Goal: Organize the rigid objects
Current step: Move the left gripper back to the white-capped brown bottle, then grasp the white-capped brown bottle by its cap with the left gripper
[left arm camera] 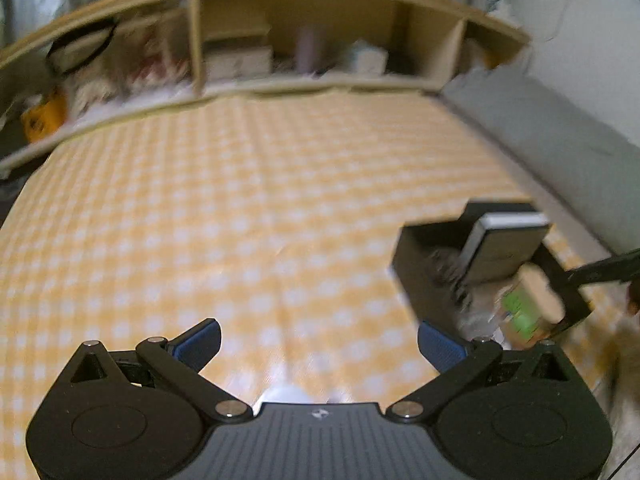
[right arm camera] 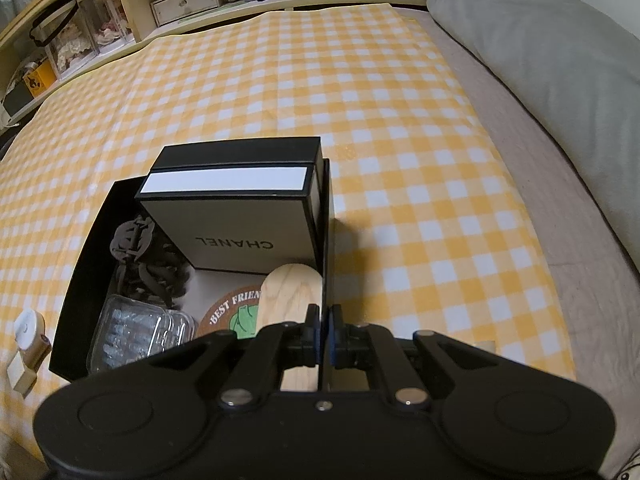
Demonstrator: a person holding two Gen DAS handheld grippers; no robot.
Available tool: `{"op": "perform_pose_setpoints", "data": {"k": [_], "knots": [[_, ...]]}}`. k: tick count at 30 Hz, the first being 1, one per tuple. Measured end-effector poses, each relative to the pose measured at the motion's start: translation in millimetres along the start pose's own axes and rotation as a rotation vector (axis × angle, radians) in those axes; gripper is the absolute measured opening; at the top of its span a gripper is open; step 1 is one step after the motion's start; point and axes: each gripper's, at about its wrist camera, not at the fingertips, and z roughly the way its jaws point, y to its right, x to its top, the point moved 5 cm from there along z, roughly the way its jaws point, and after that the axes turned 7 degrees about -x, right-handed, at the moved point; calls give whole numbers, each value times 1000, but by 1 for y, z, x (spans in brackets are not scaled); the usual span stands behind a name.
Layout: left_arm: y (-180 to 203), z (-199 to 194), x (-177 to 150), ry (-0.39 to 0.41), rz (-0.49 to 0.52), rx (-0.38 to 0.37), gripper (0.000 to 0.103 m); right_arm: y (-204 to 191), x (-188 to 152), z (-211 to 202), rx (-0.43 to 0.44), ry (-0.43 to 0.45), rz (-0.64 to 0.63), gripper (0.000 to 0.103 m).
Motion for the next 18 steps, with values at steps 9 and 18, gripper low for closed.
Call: {"op": "perform_pose_setpoints", "data": {"k": [9,18], "knots": [[-16,22,-50,-224,-54,-22,89,0,0,0,-1,1,-3,5],[-7,56,-80,-404,56,1,59,1,-2,2,-4,-6,-10,5]]}}
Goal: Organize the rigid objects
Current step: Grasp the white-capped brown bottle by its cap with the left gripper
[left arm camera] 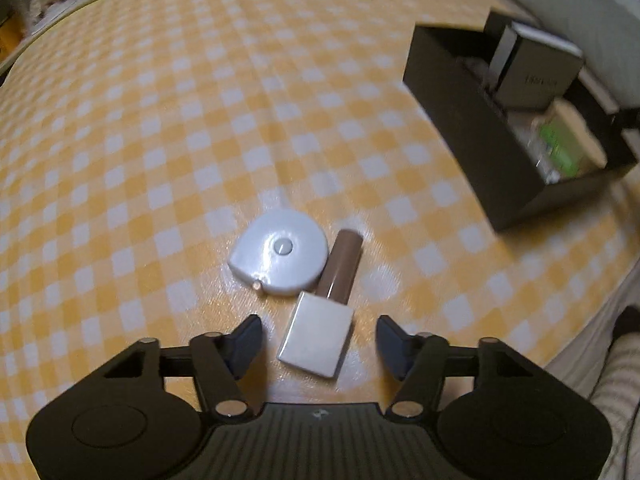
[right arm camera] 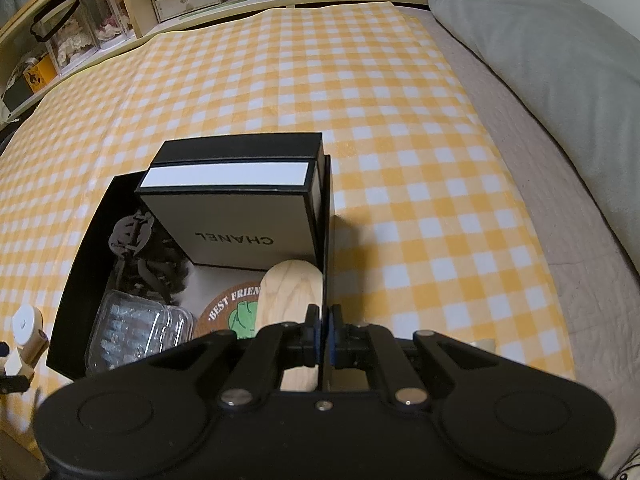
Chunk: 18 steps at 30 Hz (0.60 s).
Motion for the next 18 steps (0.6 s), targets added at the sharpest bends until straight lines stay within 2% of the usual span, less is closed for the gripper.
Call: {"op": "perform_pose_setpoints", "data": {"k": [6,9,18], "knots": [[1,0,-1,4,24,-8,48,0,-1,0,-3,-1,-5,5],[5,1,0,0,43,-12,35,-1,-1,0,-6,-2,-8,5],[6,2,2,20,32,-51,33,-1,-1,0,-2,-3,-10,5]]}}
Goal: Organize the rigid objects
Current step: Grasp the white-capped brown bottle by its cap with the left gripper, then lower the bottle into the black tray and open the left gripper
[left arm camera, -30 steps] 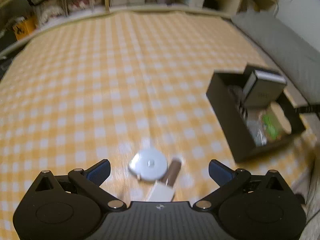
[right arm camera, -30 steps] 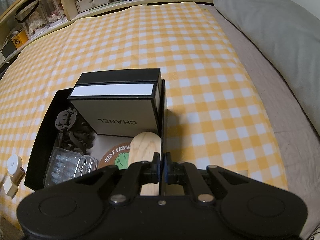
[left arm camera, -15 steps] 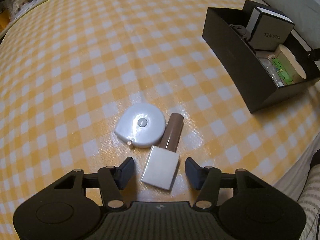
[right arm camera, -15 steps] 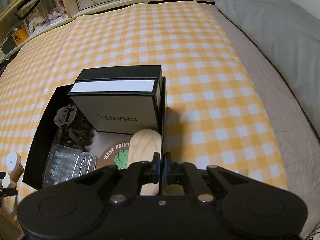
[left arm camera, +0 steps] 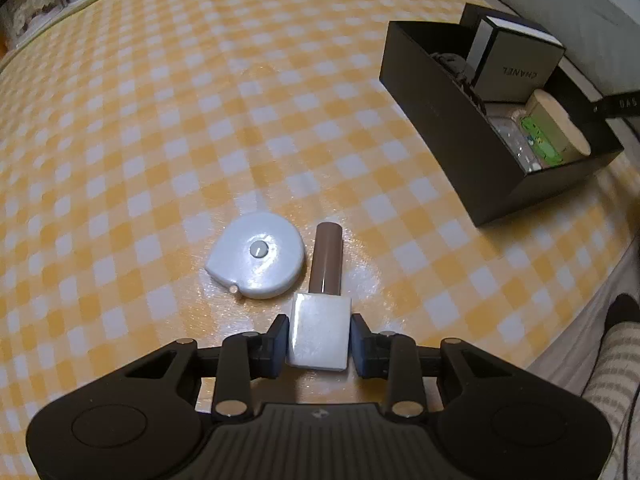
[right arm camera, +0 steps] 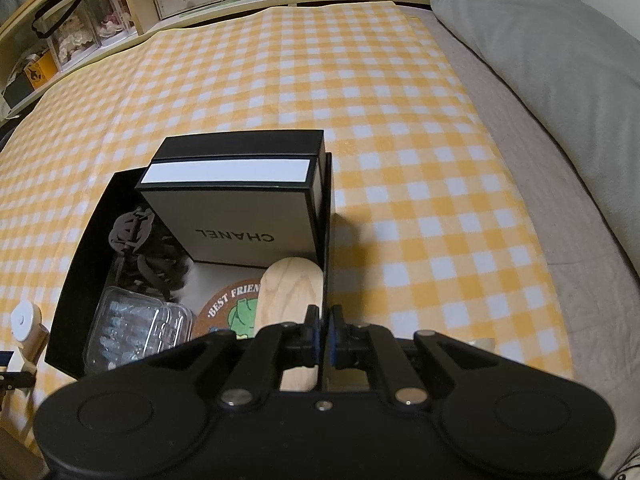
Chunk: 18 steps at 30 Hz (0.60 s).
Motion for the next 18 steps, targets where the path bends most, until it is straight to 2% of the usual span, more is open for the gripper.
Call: {"op": "perform_pose_setpoints", "data": {"k": [4,9,13,18], "knots": [[0,-5,1,35,-49,-25,33,0,0,0,0,0,0,5],[7,-22,5,125,-80,-38,32,0,0,0,0,0,1,5],[14,-36,9,191,-94,-20,32,0,0,-1,-1,-1,0,5],[29,-56,22,285,-106,-41,32,-1,0,0,-1,-1,-1,5]]}}
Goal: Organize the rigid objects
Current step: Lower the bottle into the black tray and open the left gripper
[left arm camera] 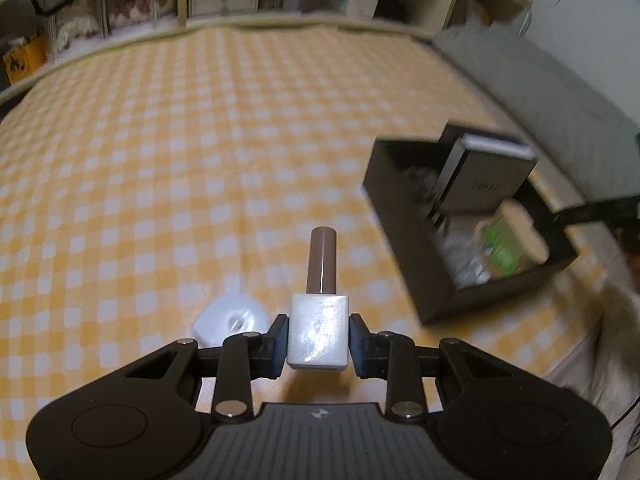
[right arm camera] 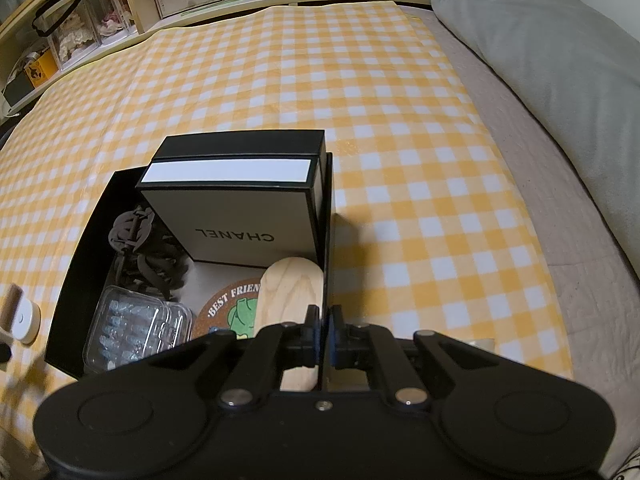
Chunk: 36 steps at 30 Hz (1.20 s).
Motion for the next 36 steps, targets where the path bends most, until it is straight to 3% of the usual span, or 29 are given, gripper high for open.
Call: {"op": "perform_pose_setpoints", "data": {"k": [7,18,28,36], "knots": [[40,2,19,70,-25,-102,32,0,0,1,-2,-1,-7,5],[113,58,41,65,-92,-238,32,0,0,1,-1,-2,-6,5],[134,104,42,9,-163,-202,32,1,0,0,2,-3,-4,5],[141,112,41,-13,-195,-217,33,0,0,0,3,-3,-3,5]]}}
